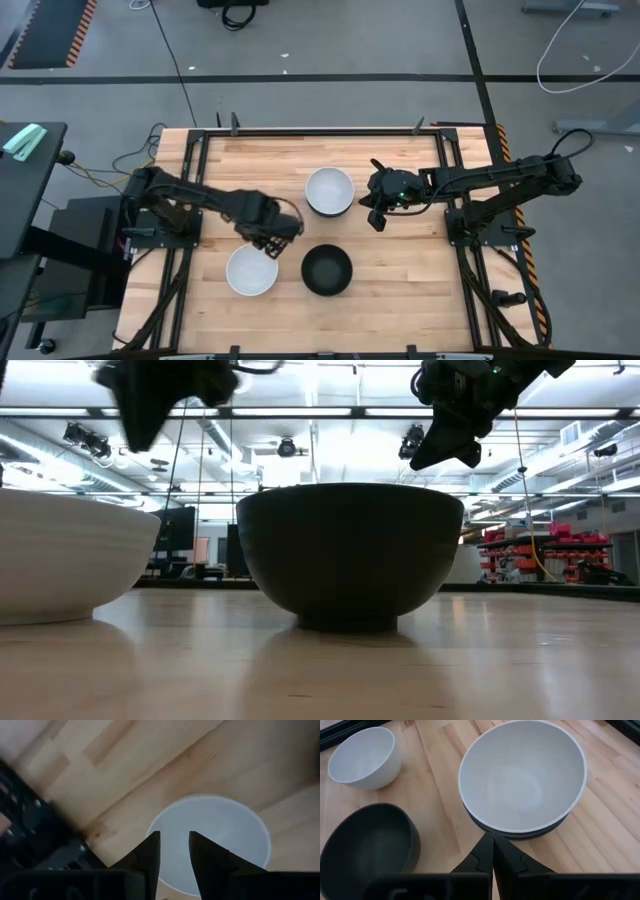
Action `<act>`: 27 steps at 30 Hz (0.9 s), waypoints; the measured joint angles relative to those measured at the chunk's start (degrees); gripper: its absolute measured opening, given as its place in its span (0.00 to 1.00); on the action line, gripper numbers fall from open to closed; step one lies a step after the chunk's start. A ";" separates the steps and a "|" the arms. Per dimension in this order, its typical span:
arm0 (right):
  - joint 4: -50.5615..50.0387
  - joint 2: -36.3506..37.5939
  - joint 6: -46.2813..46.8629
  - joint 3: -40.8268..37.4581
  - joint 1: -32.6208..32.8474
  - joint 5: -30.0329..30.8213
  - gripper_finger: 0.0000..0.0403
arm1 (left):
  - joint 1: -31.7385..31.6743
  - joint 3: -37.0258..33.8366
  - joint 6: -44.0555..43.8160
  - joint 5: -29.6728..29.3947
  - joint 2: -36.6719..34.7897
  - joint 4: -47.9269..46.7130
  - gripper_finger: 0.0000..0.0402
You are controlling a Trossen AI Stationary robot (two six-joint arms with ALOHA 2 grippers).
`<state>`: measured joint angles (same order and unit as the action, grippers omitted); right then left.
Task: Nest bowls inside each other
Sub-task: Stack the white bowl on top of the white bowl
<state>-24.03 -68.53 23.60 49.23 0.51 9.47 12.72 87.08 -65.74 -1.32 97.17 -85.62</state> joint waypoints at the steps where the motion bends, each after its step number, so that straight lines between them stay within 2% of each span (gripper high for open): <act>1: 0.00 0.00 0.05 0.00 0.00 -0.12 0.02 | 0.66 -1.79 -1.90 0.06 -1.16 1.29 0.27; 7: 0.00 0.02 0.27 0.00 0.00 -0.18 0.03 | 2.70 -10.90 -8.67 2.95 -6.15 8.39 0.27; 16: -0.09 0.02 1.72 0.00 0.42 -1.01 0.03 | 2.83 -21.70 -9.86 5.64 -7.02 15.45 0.28; 23: -0.11 0.02 2.38 0.00 0.44 -2.12 0.02 | 2.72 -27.12 -9.71 6.73 -7.00 21.81 0.27; 27: -0.11 0.02 3.44 0.00 0.44 -2.33 0.03 | 2.50 -28.60 -10.43 6.56 -6.96 21.64 0.28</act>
<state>-24.14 -68.51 27.04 49.23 0.95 7.14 15.22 58.48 -76.17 5.24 90.21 -63.98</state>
